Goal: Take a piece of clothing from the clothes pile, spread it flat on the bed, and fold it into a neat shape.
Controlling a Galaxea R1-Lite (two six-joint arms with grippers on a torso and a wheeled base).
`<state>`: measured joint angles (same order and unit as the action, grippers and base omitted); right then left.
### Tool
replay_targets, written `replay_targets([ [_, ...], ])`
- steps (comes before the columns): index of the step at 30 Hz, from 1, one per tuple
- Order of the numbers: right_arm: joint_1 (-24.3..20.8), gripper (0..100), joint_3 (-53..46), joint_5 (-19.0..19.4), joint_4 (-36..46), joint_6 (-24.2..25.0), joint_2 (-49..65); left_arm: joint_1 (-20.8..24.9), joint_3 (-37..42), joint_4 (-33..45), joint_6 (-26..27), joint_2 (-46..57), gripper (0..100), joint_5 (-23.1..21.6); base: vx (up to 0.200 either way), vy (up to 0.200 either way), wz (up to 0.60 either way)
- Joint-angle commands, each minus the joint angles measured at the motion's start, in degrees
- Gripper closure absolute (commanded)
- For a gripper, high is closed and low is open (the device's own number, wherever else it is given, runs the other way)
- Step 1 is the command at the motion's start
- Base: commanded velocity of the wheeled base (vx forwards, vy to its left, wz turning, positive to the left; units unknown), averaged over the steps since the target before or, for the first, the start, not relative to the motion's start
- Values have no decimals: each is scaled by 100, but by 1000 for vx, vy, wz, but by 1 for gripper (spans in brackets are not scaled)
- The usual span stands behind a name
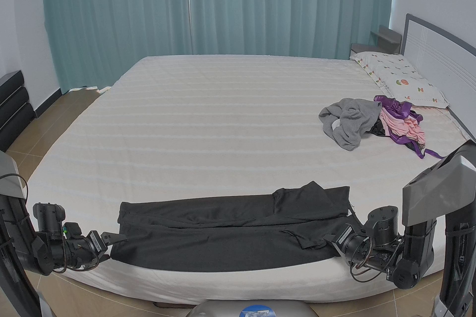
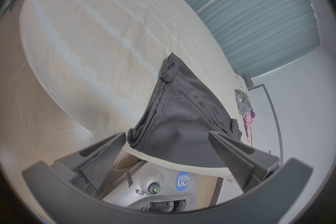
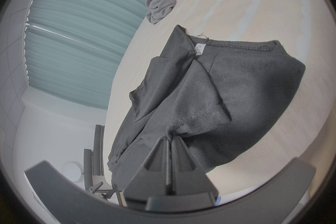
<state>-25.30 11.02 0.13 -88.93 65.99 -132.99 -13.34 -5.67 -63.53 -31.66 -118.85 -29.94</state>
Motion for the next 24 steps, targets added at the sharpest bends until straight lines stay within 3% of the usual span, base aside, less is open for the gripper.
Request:
replay_targets([
  [1, -2, 100, -3, 4, -89, 2, 36, -2, 13, -11, 2, -51, 0, -3, 0, 0, 0],
  [24, -274, 100, -636, 4, -81, -60, 651, -2, 13, -11, 2, -51, 0, -3, 0, 0, 0],
])
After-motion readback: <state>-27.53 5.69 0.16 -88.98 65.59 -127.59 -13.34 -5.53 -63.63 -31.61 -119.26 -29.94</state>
